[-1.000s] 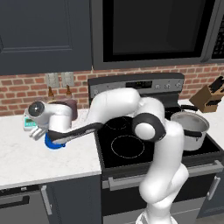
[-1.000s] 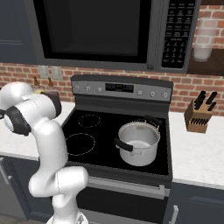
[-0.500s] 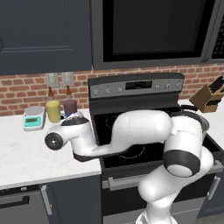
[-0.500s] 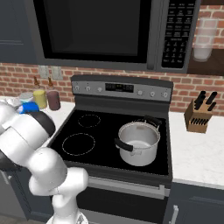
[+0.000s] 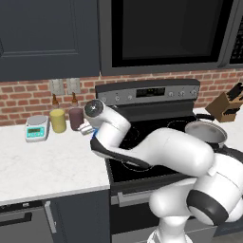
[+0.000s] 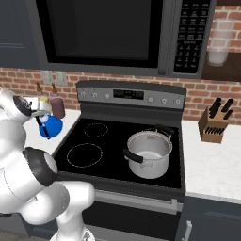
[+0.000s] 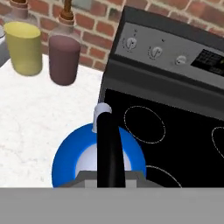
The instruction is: Pick the kettle from the counter and place it on a stove burner. Then turn the burner on.
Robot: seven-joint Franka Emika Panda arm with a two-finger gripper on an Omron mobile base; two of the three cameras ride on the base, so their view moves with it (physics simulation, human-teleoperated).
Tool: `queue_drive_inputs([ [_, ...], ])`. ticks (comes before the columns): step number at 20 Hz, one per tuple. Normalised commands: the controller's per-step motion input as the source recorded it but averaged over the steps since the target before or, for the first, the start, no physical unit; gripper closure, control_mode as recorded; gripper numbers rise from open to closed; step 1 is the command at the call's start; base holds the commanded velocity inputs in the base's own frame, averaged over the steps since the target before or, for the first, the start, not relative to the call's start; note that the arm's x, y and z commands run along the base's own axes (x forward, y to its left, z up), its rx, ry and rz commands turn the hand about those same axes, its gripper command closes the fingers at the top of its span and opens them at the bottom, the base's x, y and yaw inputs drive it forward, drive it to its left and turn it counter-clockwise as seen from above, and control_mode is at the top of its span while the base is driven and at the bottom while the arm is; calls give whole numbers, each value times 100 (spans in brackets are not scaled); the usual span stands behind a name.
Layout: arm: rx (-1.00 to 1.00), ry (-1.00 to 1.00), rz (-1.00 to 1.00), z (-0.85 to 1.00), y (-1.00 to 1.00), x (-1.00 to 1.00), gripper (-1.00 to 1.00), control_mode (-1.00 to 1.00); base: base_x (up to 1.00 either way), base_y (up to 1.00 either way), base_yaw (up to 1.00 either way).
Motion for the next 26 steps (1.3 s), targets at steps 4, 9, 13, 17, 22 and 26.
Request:
queue_drive_inputs([
  [4, 4, 30, -18, -8, -97, 3, 100, -100, 0, 0, 0],
  [9, 0, 4, -7, -13, -37, 6, 100, -100, 0, 0, 0],
  [13, 0, 0, 0, -32, -52, 23, 100, -100, 0, 0, 0],
  [17, 0, 0, 0, -11, -47, 42, 100, -100, 0, 0, 0],
  [22, 0, 1, 0, -7, -13, 1, 100, -100, 0, 0, 0],
  [26, 0, 1, 0, -56, -1, 0, 100, -100, 0, 0, 0],
])
